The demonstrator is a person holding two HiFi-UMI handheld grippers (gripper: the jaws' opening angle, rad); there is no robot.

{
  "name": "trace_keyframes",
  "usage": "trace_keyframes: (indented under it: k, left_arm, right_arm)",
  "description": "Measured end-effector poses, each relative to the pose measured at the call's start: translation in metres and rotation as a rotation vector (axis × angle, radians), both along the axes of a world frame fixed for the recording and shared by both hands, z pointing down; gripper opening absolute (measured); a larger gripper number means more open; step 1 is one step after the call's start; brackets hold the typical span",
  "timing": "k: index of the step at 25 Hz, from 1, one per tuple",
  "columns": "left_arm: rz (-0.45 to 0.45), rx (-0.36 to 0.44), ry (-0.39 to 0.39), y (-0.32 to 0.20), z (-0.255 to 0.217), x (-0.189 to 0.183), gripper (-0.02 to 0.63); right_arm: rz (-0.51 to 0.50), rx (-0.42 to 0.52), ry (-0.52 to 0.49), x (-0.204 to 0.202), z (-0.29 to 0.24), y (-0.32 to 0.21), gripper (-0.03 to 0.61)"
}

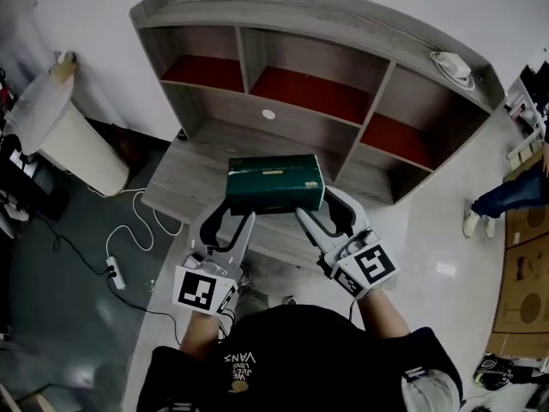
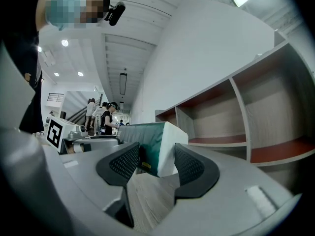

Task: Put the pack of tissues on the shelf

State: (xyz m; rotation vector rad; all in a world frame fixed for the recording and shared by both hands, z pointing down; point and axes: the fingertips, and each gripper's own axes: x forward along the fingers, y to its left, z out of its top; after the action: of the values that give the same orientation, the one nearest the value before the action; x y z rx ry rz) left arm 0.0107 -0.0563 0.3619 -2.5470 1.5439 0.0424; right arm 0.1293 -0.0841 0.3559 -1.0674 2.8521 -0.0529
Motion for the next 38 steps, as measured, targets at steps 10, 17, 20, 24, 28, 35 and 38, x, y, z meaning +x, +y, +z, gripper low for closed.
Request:
trace_keyframes:
  k: [10,17,20,24,28,35,38]
  left_arm:
    - [0.025,-0.007,-0.01,-0.06,-0.004,-0.06,0.199]
    - [0.045,0.037,-0.025,-0.095,-0.011,-0.101,0.199]
    - [0.056,0.048,-0.033,-0.11,-0.013,-0.119,0.199]
    - [0.07,0.057,-0.046,-0.143,-0.017,-0.157,0.199]
    - [0.079,0.078,-0.049,-0.145,-0.019,-0.16,0.199]
    - [0.105,0.115,-0.066,-0.157,-0.023,-0.171,0.199]
    - [0.116,0.116,-0.073,-0.177,-0.023,-0.189,0.199]
  right_arm:
    - [0.005,-0.013,0.003,-0.061,0.001,-0.056,0.227]
    - [0.024,0.012,0.003,-0.101,-0.005,-0.087,0.227]
    - [0.037,0.017,0.003,-0.118,-0.007,-0.101,0.227]
    - [0.052,0.023,0.0,-0.156,-0.01,-0.132,0.227]
    - [0.067,0.046,0.002,-0.159,-0.011,-0.132,0.227]
    - [0.114,0.082,-0.009,-0.169,-0.016,-0.143,0.227]
    - [0.118,0.082,0.001,-0.188,-0.016,-0.16,0.227]
